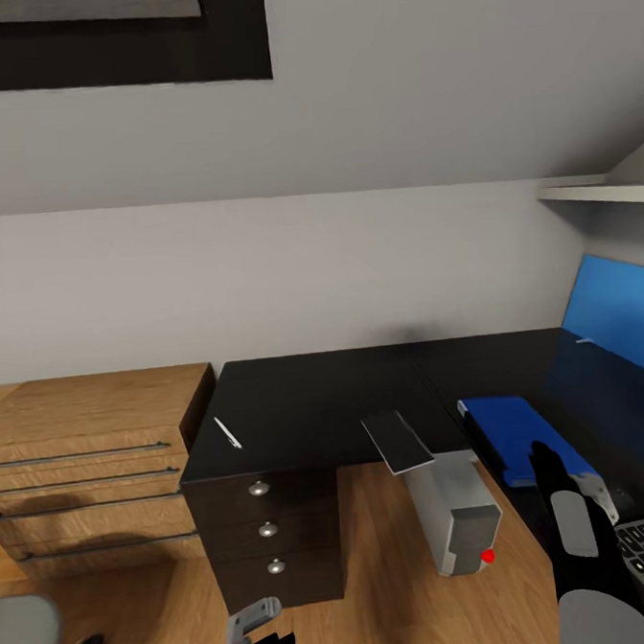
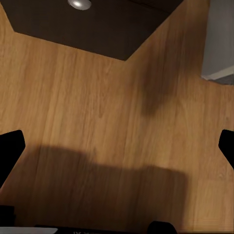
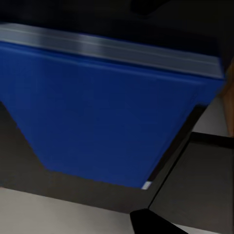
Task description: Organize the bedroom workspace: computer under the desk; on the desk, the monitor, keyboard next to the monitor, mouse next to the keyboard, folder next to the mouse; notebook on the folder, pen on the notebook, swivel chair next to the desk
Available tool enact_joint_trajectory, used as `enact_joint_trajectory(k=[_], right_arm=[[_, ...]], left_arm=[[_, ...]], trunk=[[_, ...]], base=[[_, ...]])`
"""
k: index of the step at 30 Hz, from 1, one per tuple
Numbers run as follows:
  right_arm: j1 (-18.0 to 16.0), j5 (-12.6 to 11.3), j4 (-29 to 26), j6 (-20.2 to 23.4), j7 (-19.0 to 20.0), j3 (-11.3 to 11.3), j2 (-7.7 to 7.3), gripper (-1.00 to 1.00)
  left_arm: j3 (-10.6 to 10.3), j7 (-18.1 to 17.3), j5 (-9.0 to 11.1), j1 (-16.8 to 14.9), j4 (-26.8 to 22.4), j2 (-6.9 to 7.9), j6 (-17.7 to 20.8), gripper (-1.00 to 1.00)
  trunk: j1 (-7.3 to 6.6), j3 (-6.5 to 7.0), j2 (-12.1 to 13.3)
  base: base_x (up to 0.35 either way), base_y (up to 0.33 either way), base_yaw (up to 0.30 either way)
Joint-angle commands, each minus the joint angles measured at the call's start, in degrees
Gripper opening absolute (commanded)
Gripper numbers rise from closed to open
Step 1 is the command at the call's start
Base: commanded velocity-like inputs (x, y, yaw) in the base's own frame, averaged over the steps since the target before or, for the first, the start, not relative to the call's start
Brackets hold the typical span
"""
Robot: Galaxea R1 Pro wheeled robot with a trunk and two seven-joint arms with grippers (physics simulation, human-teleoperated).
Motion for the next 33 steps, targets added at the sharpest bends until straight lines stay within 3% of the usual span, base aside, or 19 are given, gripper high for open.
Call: enact_joint_trajectory(k=[1, 10, 26, 33], right_arm=[[0.0, -0.4, -0.1, 0.3, -0.2, 0.0, 0.05, 1.00], [0.0, -0.4, -0.2, 0.2, -0.1, 0.5, 0.09, 1.00], [0.0, -0.5, -0.4, 0.3, 0.3, 2.0, 0.63, 1.00], [0.1, -0.5, -2.4, 0.3, 0.9, 2.8, 1.62, 1.00]], left_arm=[[-0.1, 0.5, 0.6, 0.0, -0.1, 0.00, 0.1, 1.00], [0.0, 0.5, 0.6, 0.0, -0.1, 0.00, 0.1, 1.00], [0.0, 0.5, 0.6, 0.0, -0.1, 0.00, 0.1, 1.00], [0.0, 0.6, 0.6, 0.0, -0.1, 0.00, 0.1, 1.00]], trunk=[[-0.01, -0.05, 0.0], [-0.01, -0.05, 0.0], [-3.53, 2.82, 6.4], [-5.07, 4.08, 9.2]], base=[[-0.099, 0.000, 0.000], [-0.030, 0.000, 0.000], [-0.001, 0.000, 0.000], [0.000, 0.000, 0.000]])
